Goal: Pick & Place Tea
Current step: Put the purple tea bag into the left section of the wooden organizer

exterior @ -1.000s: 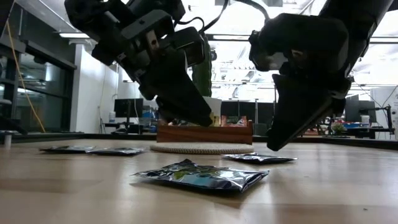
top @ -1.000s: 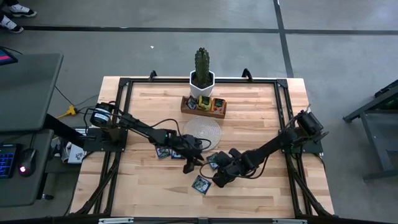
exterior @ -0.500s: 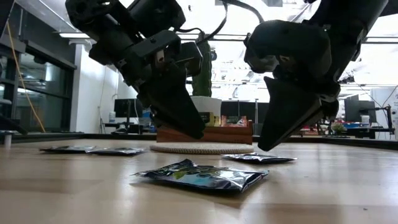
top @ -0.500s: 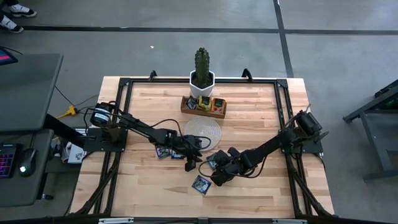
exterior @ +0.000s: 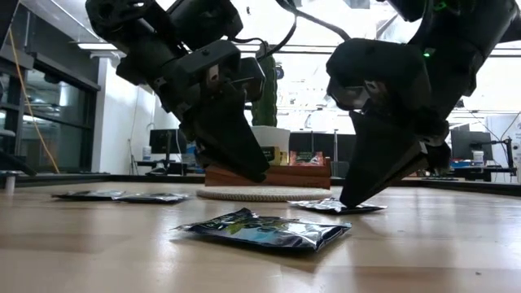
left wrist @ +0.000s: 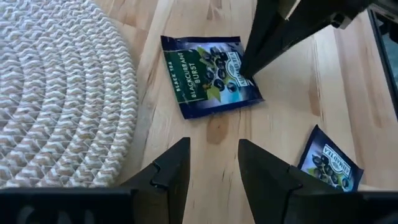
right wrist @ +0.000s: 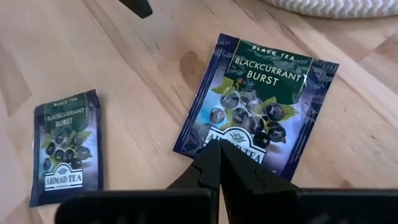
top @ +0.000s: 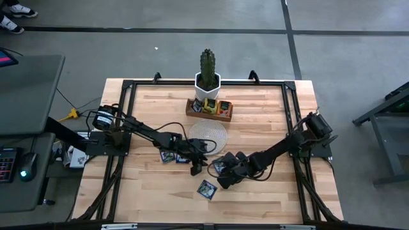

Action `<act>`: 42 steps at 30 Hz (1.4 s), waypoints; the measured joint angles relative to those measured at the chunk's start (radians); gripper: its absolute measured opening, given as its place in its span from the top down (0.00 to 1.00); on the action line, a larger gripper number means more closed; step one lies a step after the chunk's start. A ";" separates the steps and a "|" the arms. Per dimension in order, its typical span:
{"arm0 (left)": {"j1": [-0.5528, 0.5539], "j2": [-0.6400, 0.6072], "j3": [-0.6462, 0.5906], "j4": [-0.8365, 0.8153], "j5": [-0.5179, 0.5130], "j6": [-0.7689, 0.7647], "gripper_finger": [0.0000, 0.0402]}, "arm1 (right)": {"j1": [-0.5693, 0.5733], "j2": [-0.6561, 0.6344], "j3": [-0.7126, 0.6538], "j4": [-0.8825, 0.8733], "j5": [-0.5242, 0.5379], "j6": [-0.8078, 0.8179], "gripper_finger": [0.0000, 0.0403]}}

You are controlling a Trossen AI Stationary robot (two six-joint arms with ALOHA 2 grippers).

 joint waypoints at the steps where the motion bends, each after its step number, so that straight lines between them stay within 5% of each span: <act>1: 0.000 0.000 0.000 0.001 0.000 -0.004 0.67 | 0.000 0.000 0.000 0.003 -0.002 0.000 1.00; 18: 0.000 0.150 0.007 0.207 0.059 -0.176 0.67 | -0.014 0.002 0.000 0.006 -0.081 0.092 1.00; 32: 0.000 0.152 0.007 0.218 0.022 -0.209 0.67 | -0.012 0.005 -0.003 0.057 -0.103 0.054 1.00; 42: 0.000 0.163 0.068 0.160 0.086 -0.222 0.67 | -0.019 0.006 -0.004 0.077 -0.081 0.011 1.00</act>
